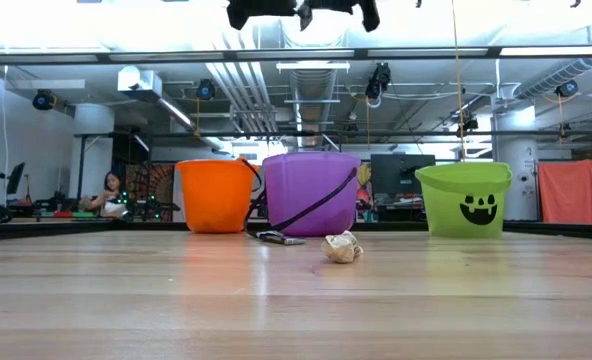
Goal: Sort candy by brand, put in halloween buckets
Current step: Put the brown chocolate bar into the green bucket
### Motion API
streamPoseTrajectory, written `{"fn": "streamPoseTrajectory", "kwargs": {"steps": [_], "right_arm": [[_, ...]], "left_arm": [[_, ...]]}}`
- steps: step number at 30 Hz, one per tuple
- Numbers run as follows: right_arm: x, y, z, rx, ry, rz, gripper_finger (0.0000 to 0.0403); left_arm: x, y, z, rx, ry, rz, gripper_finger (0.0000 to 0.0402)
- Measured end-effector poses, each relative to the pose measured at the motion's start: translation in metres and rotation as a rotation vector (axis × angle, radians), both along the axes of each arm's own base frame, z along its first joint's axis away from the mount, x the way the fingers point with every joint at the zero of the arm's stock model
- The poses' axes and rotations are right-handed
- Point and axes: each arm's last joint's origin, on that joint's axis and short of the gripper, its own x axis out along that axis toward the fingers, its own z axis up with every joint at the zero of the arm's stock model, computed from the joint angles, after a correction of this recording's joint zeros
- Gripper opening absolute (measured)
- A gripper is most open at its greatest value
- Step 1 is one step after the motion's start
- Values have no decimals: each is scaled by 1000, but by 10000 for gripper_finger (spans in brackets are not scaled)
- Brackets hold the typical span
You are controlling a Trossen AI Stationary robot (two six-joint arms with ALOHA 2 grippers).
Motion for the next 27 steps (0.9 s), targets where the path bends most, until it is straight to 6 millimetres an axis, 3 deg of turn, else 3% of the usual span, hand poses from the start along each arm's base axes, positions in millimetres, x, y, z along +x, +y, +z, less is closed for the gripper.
{"fn": "streamPoseTrajectory", "kwargs": {"steps": [5, 9, 13, 22, 27], "right_arm": [[-18, -9, -12, 34, 260, -257, 13], [-57, -30, -44, 222, 637, -596, 13], [-87, -41, -68, 406, 850, -802, 21], [-95, -62, -97, 421, 903, -857, 36], [-95, -66, -99, 454, 905, -852, 77]], "left_arm": [[-2, 0, -6, -28, 61, 16, 104], [-5, 0, -11, -42, 119, 65, 115], [-6, 0, -14, -49, 144, 68, 115], [-6, 1, -14, -38, 146, 76, 114], [-9, 0, -17, -49, 192, 75, 114]]}}
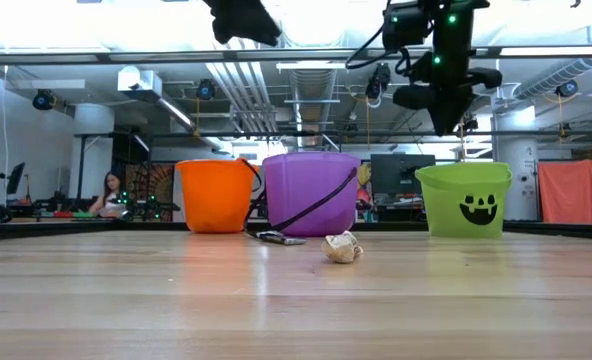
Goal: Sort candy by brand, put in halloween buckets
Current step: Put the brown chocolate bar into the green bucket
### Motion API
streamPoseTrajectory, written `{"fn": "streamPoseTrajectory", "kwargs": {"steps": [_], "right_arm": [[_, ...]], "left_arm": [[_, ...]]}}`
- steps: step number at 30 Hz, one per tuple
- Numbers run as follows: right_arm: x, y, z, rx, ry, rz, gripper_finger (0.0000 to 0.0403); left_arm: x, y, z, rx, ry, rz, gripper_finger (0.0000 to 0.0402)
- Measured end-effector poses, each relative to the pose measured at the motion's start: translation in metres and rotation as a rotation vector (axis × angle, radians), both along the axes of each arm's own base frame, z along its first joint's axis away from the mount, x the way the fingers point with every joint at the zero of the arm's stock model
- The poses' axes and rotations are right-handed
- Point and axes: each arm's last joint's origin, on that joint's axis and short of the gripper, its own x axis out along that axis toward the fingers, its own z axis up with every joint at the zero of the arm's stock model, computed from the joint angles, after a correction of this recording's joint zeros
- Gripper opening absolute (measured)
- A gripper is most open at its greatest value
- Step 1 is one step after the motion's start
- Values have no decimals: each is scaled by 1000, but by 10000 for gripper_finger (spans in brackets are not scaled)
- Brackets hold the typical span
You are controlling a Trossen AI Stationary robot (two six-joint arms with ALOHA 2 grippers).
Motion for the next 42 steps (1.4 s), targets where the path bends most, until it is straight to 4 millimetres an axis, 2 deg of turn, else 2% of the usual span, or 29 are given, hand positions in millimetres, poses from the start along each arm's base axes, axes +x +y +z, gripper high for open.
{"fn": "streamPoseTrajectory", "kwargs": {"steps": [3, 6, 9, 13, 18, 21, 28, 35, 42], "right_arm": [[-2, -3, 0, 3, -3, -14, 109], [-2, -4, 2, 22, -27, -13, 138], [1, 0, 6, 40, -77, 26, 159], [10, 8, 8, 41, -141, 75, 177], [20, 17, 8, 29, -188, 123, 187], [23, 20, 7, 44, -191, 140, 187], [26, 24, 5, 82, -204, 162, 187], [27, 26, 5, 98, -209, 173, 187], [27, 26, 5, 99, -207, 176, 187]], "left_arm": [[-4, -1, -8, 48, 104, -71, 114], [-4, -4, -29, 80, 200, -230, 113], [2, -12, -66, 71, 247, -422, 113], [13, -25, -123, 111, 356, -485, 113], [32, -26, -166, 124, 393, -491, 113], [40, -23, -190, 141, 487, -499, 113], [55, -21, -219, 249, 634, -639, 113], [66, -19, -226, 316, 658, -711, 113], [63, -19, -231, 339, 673, -750, 113]]}}
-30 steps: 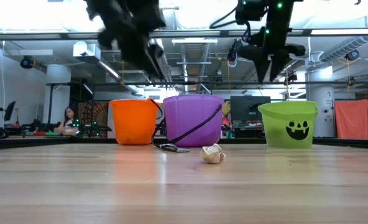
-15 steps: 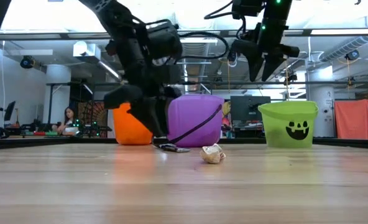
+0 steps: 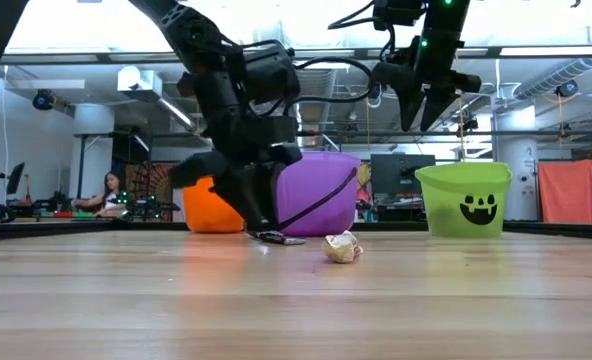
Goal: Sort candy by brand, put in halloween buckets
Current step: Put the brown chocolate bar into the green bucket
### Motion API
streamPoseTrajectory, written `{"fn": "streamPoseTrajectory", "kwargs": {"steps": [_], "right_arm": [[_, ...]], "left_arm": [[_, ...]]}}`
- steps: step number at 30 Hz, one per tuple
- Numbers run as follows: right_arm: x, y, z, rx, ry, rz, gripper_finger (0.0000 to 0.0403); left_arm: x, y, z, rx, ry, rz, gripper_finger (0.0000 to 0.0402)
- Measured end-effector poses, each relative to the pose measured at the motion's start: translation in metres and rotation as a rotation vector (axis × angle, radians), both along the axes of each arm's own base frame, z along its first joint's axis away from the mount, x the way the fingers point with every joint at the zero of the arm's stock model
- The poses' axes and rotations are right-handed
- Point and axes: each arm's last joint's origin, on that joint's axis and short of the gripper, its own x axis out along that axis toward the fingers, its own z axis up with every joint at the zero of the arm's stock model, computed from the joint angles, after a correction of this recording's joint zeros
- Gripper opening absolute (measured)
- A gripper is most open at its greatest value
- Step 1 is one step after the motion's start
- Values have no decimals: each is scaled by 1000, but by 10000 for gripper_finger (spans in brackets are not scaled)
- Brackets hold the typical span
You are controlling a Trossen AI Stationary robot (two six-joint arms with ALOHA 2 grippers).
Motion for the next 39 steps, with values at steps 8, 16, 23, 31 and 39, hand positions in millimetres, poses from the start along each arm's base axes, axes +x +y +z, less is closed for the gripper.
{"fn": "streamPoseTrajectory", "kwargs": {"steps": [8, 16, 23, 31, 39], "right_arm": [[0, 0, 0, 0, 1, 0, 185], [0, 0, 0, -3, 5, 12, 184], [0, 0, 0, -4, 5, 14, 182], [0, 0, 0, -6, 11, 24, 183], [1, 0, 0, -16, 17, 54, 184]], "left_arm": [[8, 1, -9, -6, -61, 23, 113], [9, 1, -22, -36, -20, 36, 106], [9, 1, -21, -43, -27, 36, 13], [4, -4, -11, -156, -32, 115, 1], [-2, -6, 34, -295, -172, 170, 1]]}}
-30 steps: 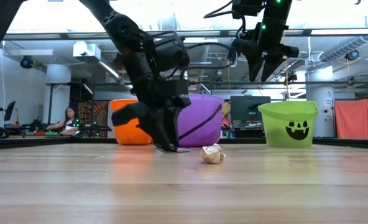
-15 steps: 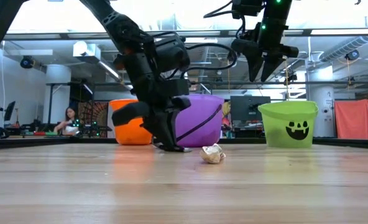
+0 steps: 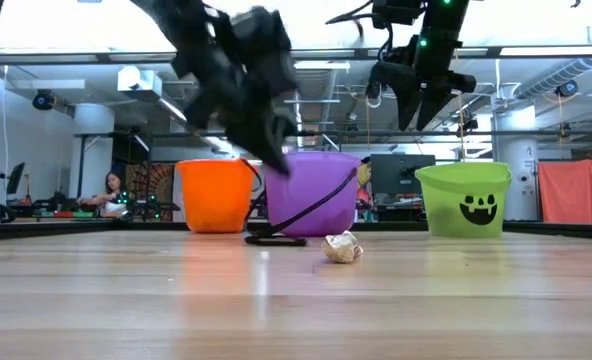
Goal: Sort candy by brand, put in halloween buckets
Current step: Put the brown chocolate bar into the green bucket
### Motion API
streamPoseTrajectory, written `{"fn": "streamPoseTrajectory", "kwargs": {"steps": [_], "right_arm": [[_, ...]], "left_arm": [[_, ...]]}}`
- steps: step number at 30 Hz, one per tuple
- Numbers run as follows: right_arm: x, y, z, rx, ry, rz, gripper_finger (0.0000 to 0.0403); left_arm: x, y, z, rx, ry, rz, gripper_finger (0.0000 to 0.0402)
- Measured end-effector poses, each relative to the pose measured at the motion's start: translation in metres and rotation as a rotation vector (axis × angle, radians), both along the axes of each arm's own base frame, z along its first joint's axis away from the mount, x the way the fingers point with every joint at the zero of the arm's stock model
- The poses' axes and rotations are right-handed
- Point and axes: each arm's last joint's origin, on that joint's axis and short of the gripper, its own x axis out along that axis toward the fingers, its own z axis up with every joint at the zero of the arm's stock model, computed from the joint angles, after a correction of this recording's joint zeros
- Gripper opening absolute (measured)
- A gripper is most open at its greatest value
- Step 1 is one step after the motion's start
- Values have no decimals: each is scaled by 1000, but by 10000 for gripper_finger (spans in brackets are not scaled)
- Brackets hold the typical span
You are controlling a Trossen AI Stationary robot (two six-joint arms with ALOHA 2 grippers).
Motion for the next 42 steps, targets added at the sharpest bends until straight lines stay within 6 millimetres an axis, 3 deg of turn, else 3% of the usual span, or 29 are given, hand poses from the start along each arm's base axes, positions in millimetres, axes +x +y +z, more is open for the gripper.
{"fn": "streamPoseTrajectory", "kwargs": {"steps": [4, 7, 12, 22, 27, 34, 42], "right_arm": [[5, 6, 3, -24, -27, 62, 182], [8, 11, 4, -31, -47, 81, 184], [11, 17, 5, -33, -65, 100, 183], [13, 22, 5, -32, -72, 116, 183], [13, 22, 5, -29, -73, 118, 184], [13, 22, 5, -26, -74, 119, 183], [13, 22, 5, -27, -74, 119, 182]], "left_arm": [[-8, 1, 33, -26, -108, 33, 1], [-11, 0, 38, -14, -104, 36, 0], [-8, -3, 14, -35, 3, 46, 20], [4, -3, -40, -61, 161, 65, 160], [7, -1, -53, -41, 188, 77, 190], [9, 1, -67, -2, 228, 109, 160], [9, 2, -69, -4, 238, 115, 48]]}}
